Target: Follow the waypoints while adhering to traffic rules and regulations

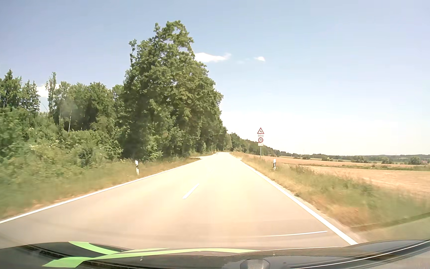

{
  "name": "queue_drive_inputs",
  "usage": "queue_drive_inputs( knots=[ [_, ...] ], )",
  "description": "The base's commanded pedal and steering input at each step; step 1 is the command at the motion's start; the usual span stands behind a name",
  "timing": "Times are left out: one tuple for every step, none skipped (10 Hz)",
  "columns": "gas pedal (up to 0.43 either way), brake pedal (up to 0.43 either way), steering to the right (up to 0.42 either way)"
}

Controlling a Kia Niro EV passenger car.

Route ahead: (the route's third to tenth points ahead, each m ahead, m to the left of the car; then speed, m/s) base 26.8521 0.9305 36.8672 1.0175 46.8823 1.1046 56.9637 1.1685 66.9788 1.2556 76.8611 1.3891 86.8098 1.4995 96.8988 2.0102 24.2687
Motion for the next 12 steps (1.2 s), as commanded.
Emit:
queue_drive_inputs(
  knots=[
    [0.358, 0.000, -0.003],
    [0.358, 0.000, -0.003],
    [0.331, 0.000, -0.003],
    [0.287, 0.000, -0.003],
    [0.287, 0.000, -0.003],
    [0.287, 0.000, -0.003],
    [0.287, 0.000, -0.003],
    [0.299, 0.000, -0.003],
    [0.299, 0.000, -0.004],
    [0.299, 0.000, -0.004],
    [0.299, 0.000, -0.004],
    [0.299, 0.000, -0.004]
  ],
)
